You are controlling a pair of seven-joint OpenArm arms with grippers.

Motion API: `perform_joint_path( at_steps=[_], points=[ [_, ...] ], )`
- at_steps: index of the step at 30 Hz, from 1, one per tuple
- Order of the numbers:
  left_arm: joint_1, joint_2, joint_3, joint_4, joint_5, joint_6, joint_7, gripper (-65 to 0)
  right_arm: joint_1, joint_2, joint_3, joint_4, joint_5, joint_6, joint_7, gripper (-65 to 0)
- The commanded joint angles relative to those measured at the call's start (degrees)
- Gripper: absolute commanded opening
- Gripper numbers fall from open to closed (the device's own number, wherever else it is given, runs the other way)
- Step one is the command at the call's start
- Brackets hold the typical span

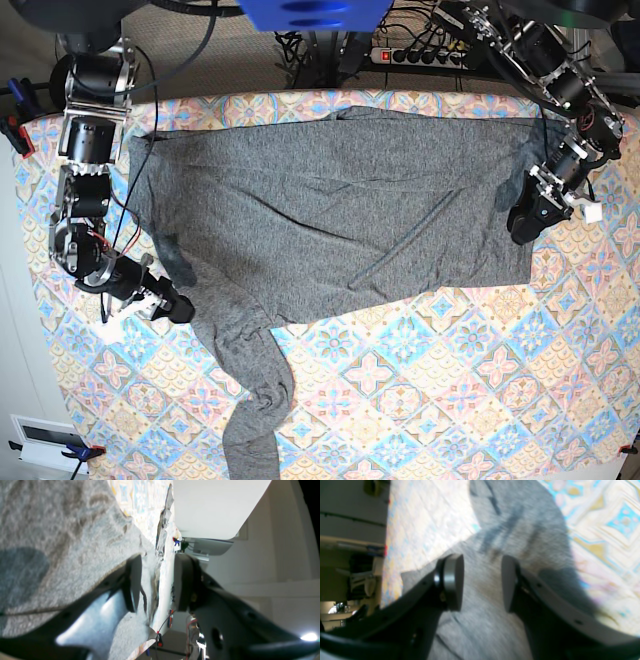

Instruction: Layout the t-shirt on the table in an organized manner, then fold the t-shirt properly

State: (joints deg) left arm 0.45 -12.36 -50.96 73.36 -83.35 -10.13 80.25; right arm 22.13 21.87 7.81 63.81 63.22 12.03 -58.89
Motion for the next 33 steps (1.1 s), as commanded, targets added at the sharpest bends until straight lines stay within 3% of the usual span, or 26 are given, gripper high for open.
perform_joint_path(
  at_steps=[1, 6, 16, 28, 33],
  points=[
    [-0.4, -1.4, -1.2, 0.9, -1.6, -0.2, -0.2, -44.0, 2.2, 1.8, 0.3, -0.6, 1.2, 0.8, 1.0, -41.2],
    [-0.4, -2.1, -1.8, 0.9, -1.6, -0.2, -0.2, -44.0, 2.7, 3.5, 0.3, -4.6, 1.2, 0.8, 1.3, -41.1],
    [0.6, -2.5, -1.9, 0.9, -1.6, -0.2, -0.2, -44.0, 2.8, 4.4, 0.0, -18.8, 1.2, 0.8, 8.2, -41.0],
    [1.3, -2.5, -1.9, 1.0, -1.6, -0.2, -0.2, -44.0, 2.8, 4.4, -0.2, -19.7, 1.1, 0.8, 9.5, -41.2],
    [1.3, -2.3, -2.7, 1.1, -1.6, -0.2, -0.2, -43.8, 2.8, 4.1, -5.0, -19.7, 1.1, 0.8, 10.1, -41.2]
  ],
)
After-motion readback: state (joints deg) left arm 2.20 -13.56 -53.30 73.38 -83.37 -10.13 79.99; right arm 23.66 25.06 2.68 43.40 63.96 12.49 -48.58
